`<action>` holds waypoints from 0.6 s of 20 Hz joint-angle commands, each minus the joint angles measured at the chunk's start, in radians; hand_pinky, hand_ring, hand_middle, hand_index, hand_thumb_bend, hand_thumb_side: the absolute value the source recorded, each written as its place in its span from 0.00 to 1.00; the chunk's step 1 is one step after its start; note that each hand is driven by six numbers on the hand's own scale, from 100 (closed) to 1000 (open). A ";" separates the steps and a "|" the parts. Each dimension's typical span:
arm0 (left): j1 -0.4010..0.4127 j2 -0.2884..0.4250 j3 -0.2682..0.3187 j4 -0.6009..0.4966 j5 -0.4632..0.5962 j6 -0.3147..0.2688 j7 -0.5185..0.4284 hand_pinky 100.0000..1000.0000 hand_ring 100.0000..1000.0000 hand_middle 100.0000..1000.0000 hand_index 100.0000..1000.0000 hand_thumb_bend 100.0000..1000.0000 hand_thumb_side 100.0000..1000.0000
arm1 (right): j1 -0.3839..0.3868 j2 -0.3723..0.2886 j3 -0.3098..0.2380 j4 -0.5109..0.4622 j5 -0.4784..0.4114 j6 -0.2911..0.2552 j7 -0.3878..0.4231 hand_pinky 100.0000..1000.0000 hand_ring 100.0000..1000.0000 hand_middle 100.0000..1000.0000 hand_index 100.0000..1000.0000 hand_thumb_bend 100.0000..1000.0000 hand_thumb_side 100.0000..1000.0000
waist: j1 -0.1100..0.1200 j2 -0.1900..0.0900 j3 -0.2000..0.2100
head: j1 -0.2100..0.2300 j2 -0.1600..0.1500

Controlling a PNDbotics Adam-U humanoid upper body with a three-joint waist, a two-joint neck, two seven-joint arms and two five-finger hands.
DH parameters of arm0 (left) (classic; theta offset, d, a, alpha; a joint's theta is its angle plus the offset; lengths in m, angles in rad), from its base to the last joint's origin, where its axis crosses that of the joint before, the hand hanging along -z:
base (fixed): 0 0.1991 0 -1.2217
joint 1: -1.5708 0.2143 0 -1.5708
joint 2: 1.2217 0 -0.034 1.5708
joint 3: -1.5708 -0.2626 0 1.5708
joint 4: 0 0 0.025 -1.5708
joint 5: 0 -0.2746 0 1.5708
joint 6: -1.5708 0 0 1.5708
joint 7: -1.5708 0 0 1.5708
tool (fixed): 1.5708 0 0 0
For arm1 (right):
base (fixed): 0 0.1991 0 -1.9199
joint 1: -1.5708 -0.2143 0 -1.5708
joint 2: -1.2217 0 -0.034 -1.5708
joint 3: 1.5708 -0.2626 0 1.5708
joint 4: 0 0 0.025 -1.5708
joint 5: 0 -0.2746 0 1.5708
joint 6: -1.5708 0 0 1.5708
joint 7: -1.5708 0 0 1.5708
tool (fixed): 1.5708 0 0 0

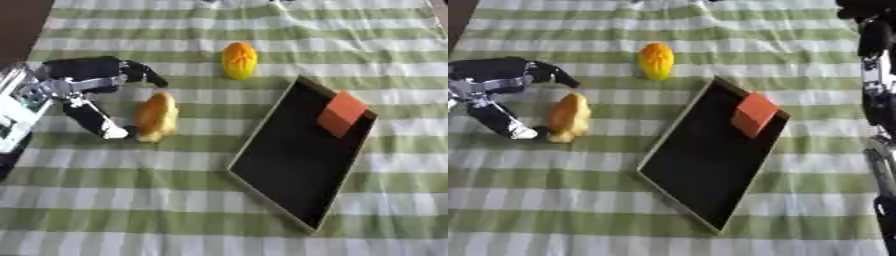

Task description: Pick up objects on the table and place them in the box.

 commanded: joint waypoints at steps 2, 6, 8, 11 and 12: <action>-0.029 0.002 0.010 0.027 -0.066 -0.064 -0.022 0.86 0.91 0.82 0.95 0.42 0.11 | -0.004 -0.009 0.001 -0.015 -0.019 0.011 0.013 0.94 0.80 0.56 0.76 0.00 0.41 | 0.003 -0.024 -0.001 | 0.002 -0.004; -0.041 -0.013 0.002 0.059 -0.124 -0.088 -0.001 0.87 0.91 0.81 0.94 0.45 0.16 | -0.004 -0.009 0.002 -0.015 -0.027 0.016 0.017 0.94 0.80 0.56 0.76 0.00 0.41 | 0.006 -0.024 -0.003 | 0.003 -0.004; -0.043 -0.022 0.000 0.076 -0.150 -0.094 0.009 0.87 0.91 0.81 0.94 0.45 0.17 | -0.005 -0.010 0.004 -0.015 -0.030 0.018 0.021 0.94 0.80 0.55 0.76 0.00 0.41 | 0.007 -0.024 -0.004 | 0.004 -0.005; -0.041 -0.032 0.000 0.104 -0.181 -0.098 0.021 0.85 0.90 0.79 0.92 0.42 0.18 | -0.005 -0.008 0.006 -0.015 -0.033 0.021 0.025 0.95 0.80 0.55 0.76 0.00 0.41 | 0.009 -0.025 -0.007 | 0.004 -0.005; -0.040 -0.034 0.000 0.110 -0.186 -0.099 0.025 0.85 0.89 0.79 0.90 0.40 0.18 | -0.005 -0.007 0.006 -0.015 -0.034 0.023 0.025 0.95 0.80 0.55 0.76 0.00 0.41 | 0.009 -0.025 -0.007 | 0.004 -0.005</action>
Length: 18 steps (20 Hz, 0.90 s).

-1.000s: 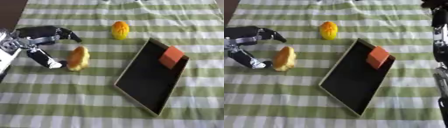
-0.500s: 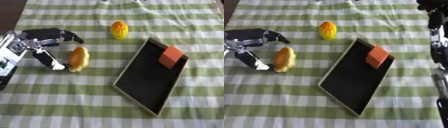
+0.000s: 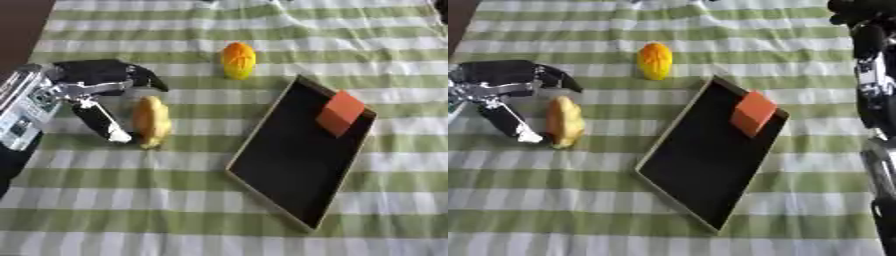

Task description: Pick up objects on the table and place them in the box.

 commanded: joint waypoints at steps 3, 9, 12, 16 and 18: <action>-0.017 -0.001 0.003 0.018 -0.019 -0.051 -0.026 0.81 0.86 0.74 0.84 0.32 0.14 | -0.001 -0.011 -0.001 -0.015 -0.010 0.010 0.000 0.95 0.80 0.55 0.76 0.00 0.41 | 0.001 -0.024 -0.003 | 0.003 -0.004; -0.013 0.013 -0.003 -0.015 0.039 -0.043 -0.025 0.71 0.73 0.58 0.64 0.13 0.03 | 0.007 -0.007 -0.001 -0.015 -0.008 0.032 -0.012 0.95 0.80 0.55 0.76 0.00 0.41 | 0.002 -0.026 -0.002 | 0.004 -0.002; -0.011 0.026 -0.006 -0.045 0.064 -0.037 -0.035 0.66 0.68 0.54 0.59 0.01 0.05 | 0.012 -0.006 -0.002 -0.015 -0.009 0.037 -0.017 0.95 0.80 0.55 0.76 0.00 0.41 | 0.002 -0.027 -0.001 | 0.005 -0.002; -0.012 0.059 0.005 -0.119 0.098 -0.038 -0.032 0.64 0.66 0.54 0.60 0.00 0.08 | 0.018 -0.006 -0.002 -0.015 -0.006 0.044 -0.021 0.95 0.80 0.54 0.76 0.00 0.41 | 0.002 -0.030 0.001 | 0.000 -0.002; -0.013 0.076 0.016 -0.162 0.119 -0.029 -0.022 0.63 0.65 0.53 0.60 0.00 0.11 | 0.021 -0.007 -0.002 -0.015 -0.004 0.047 -0.023 0.95 0.80 0.54 0.76 0.00 0.41 | 0.003 -0.032 0.004 | -0.002 -0.003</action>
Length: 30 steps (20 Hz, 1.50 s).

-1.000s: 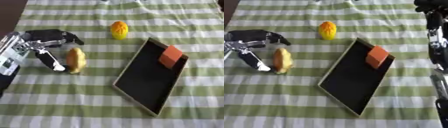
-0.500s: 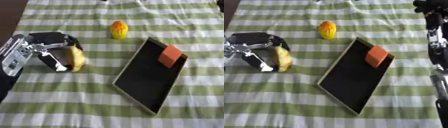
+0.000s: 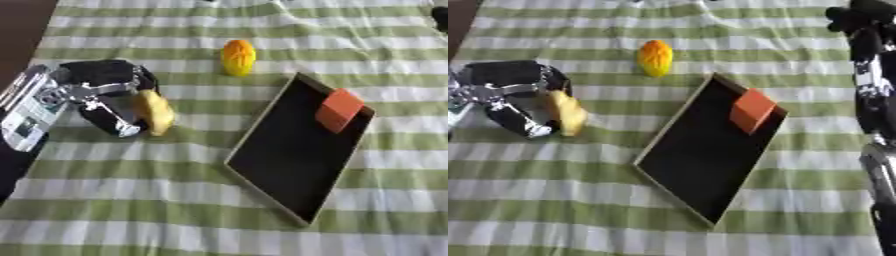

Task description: Pick up objects on the table and place them in the box.

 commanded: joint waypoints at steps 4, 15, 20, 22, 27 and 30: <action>-0.030 0.056 0.053 -0.149 0.068 0.008 0.023 0.62 0.64 0.53 0.59 0.00 0.12 | 0.000 -0.017 -0.004 -0.015 0.000 0.005 -0.006 0.95 0.80 0.54 0.76 0.00 0.41 | -0.001 -0.032 0.005 | -0.005 -0.005; -0.123 -0.158 0.017 -0.145 0.003 -0.006 0.066 0.55 0.57 0.48 0.60 0.00 0.12 | 0.033 -0.111 -0.025 -0.015 -0.007 -0.082 -0.043 0.94 0.81 0.55 0.76 0.00 0.41 | -0.013 -0.049 0.014 | -0.018 0.011; -0.102 -0.313 0.048 -0.055 -0.070 -0.007 0.059 0.54 0.56 0.46 0.59 0.00 0.16 | 0.100 -0.220 -0.027 -0.015 -0.023 -0.145 -0.063 0.94 0.81 0.55 0.76 0.00 0.41 | -0.020 -0.062 0.013 | -0.021 0.017; -0.079 -0.357 0.064 -0.042 -0.112 -0.003 0.077 0.53 0.55 0.46 0.60 0.00 0.16 | 0.118 -0.255 -0.026 -0.015 -0.032 -0.159 -0.068 0.94 0.81 0.55 0.76 0.00 0.41 | -0.021 -0.066 0.011 | -0.023 0.017; -0.017 -0.456 0.081 -0.013 -0.229 -0.002 0.105 0.53 0.56 0.47 0.61 0.00 0.18 | 0.138 -0.323 -0.016 -0.015 -0.040 -0.174 -0.079 0.93 0.81 0.55 0.76 0.00 0.41 | -0.023 -0.073 0.004 | -0.027 0.016; 0.014 -0.500 0.091 -0.006 -0.300 0.004 0.137 0.53 0.56 0.47 0.61 0.00 0.17 | 0.146 -0.359 -0.012 -0.015 -0.036 -0.171 -0.090 0.93 0.81 0.54 0.76 0.00 0.41 | -0.020 -0.075 0.003 | -0.039 0.016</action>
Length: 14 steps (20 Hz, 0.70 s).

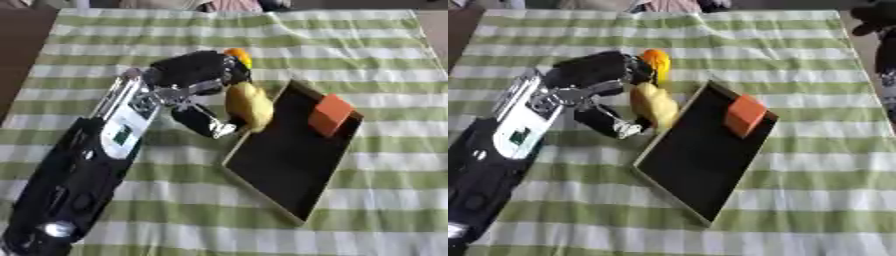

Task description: Pick up objects on the table and place them in the box.

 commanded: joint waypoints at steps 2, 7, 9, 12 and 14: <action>0.005 -0.050 0.019 0.003 -0.085 0.010 0.050 0.53 0.55 0.47 0.61 0.00 0.17 | 0.006 -0.073 -0.003 -0.015 0.002 0.004 -0.017 0.93 0.81 0.54 0.76 0.00 0.41 | 0.002 -0.025 -0.002 | -0.015 0.008; 0.009 -0.083 0.013 0.024 -0.130 0.014 0.099 0.53 0.55 0.46 0.61 0.00 0.14 | 0.005 -0.083 0.009 -0.015 0.013 0.019 -0.024 0.93 0.81 0.54 0.76 0.00 0.41 | 0.008 -0.027 -0.002 | -0.020 0.015; 0.010 -0.088 0.013 0.025 -0.144 0.017 0.120 0.52 0.55 0.46 0.60 0.00 0.14 | 0.002 -0.081 0.014 -0.015 0.012 0.030 -0.022 0.94 0.81 0.54 0.76 0.00 0.40 | 0.011 -0.028 -0.002 | -0.020 0.017; 0.003 -0.088 0.012 0.016 -0.167 0.017 0.155 0.53 0.56 0.47 0.61 0.00 0.09 | 0.002 -0.080 0.019 -0.015 0.009 0.043 -0.014 0.94 0.81 0.54 0.76 0.00 0.41 | 0.013 -0.031 -0.002 | -0.023 0.020; 0.001 -0.090 0.004 0.022 -0.185 0.009 0.165 0.53 0.56 0.47 0.61 0.00 0.09 | 0.002 -0.080 0.020 -0.015 0.007 0.050 -0.011 0.94 0.81 0.54 0.76 0.00 0.41 | 0.013 -0.034 -0.003 | -0.025 0.023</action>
